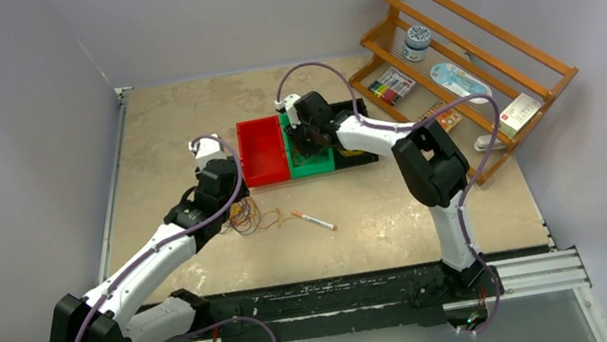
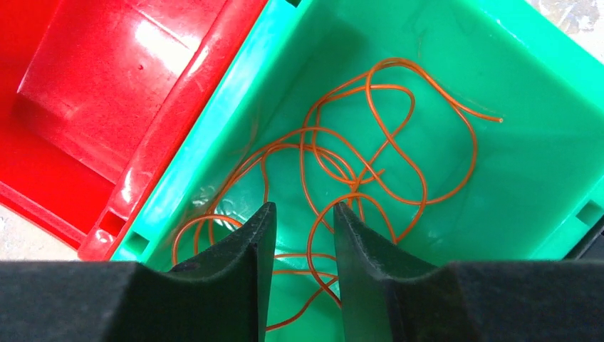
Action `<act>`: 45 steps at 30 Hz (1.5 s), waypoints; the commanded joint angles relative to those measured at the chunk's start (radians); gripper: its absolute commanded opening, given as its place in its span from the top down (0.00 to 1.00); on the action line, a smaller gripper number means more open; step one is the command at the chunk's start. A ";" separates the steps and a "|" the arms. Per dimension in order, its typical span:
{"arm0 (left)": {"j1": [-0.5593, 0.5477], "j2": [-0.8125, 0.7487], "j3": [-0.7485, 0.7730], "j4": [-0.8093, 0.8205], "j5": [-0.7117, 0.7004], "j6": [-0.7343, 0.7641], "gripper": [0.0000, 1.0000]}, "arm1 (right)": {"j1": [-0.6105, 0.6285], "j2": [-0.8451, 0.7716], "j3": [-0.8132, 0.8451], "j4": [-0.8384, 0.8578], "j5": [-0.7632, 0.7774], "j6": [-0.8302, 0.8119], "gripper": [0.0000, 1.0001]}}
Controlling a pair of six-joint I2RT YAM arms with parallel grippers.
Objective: Untangle the cables
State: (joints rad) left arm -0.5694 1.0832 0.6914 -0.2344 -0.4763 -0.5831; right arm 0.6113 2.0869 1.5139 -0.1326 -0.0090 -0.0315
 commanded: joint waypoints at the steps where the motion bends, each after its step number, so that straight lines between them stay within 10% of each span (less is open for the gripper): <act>1: 0.011 -0.013 0.010 0.029 -0.021 0.000 0.57 | -0.013 -0.120 -0.030 0.020 0.017 0.018 0.59; 16: 0.020 0.013 0.031 0.033 -0.012 0.008 0.52 | -0.015 -0.294 -0.105 0.024 -0.058 0.026 0.44; 45: 0.025 0.022 0.028 0.027 -0.018 0.012 0.52 | -0.014 -0.186 -0.058 -0.128 -0.153 0.043 0.71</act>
State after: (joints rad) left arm -0.5514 1.1164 0.6918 -0.2337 -0.4767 -0.5823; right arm 0.5999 1.8698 1.3907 -0.2783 -0.1719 -0.0067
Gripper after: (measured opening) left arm 0.477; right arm 0.297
